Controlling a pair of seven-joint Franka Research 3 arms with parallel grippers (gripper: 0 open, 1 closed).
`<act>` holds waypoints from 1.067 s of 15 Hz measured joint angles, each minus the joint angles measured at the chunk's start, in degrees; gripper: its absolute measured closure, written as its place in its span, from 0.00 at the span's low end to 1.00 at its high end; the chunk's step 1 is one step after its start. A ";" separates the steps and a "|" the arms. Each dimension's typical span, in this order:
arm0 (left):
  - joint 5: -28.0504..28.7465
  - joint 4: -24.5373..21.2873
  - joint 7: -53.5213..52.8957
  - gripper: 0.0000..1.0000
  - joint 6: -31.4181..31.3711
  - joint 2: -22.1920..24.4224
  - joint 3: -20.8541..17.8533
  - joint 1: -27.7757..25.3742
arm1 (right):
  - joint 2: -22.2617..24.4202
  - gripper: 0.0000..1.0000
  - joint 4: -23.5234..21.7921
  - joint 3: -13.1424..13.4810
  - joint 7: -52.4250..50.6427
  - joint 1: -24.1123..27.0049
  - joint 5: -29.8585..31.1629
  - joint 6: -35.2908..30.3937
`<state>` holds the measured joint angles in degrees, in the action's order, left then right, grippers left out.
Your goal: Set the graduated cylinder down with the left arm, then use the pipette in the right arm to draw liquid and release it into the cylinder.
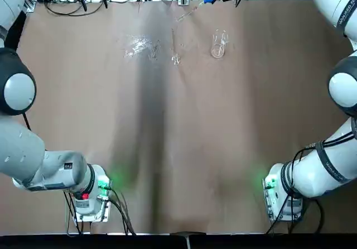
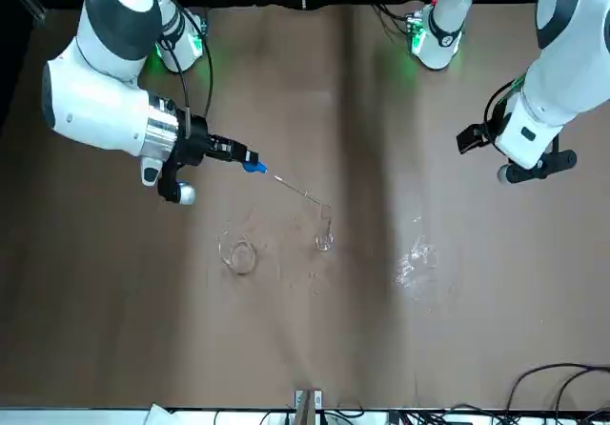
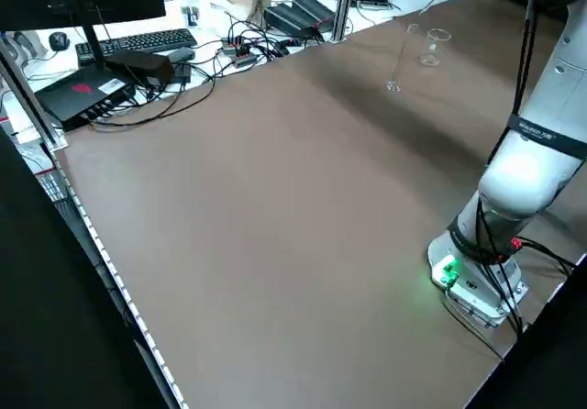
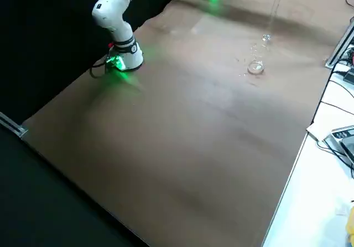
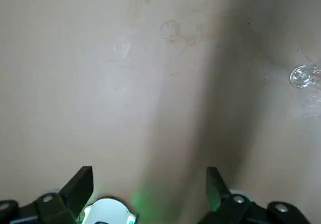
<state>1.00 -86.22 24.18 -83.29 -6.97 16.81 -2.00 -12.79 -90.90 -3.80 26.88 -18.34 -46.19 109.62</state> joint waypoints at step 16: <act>0.05 0.05 -4.91 0.00 -0.04 2.82 -0.30 -0.68 | -0.99 0.72 -0.31 0.13 0.20 -2.48 4.54 3.32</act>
<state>1.05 -86.18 19.26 -83.33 -4.15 16.51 -2.68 -13.78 -91.21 -3.67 27.08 -20.82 -41.65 112.95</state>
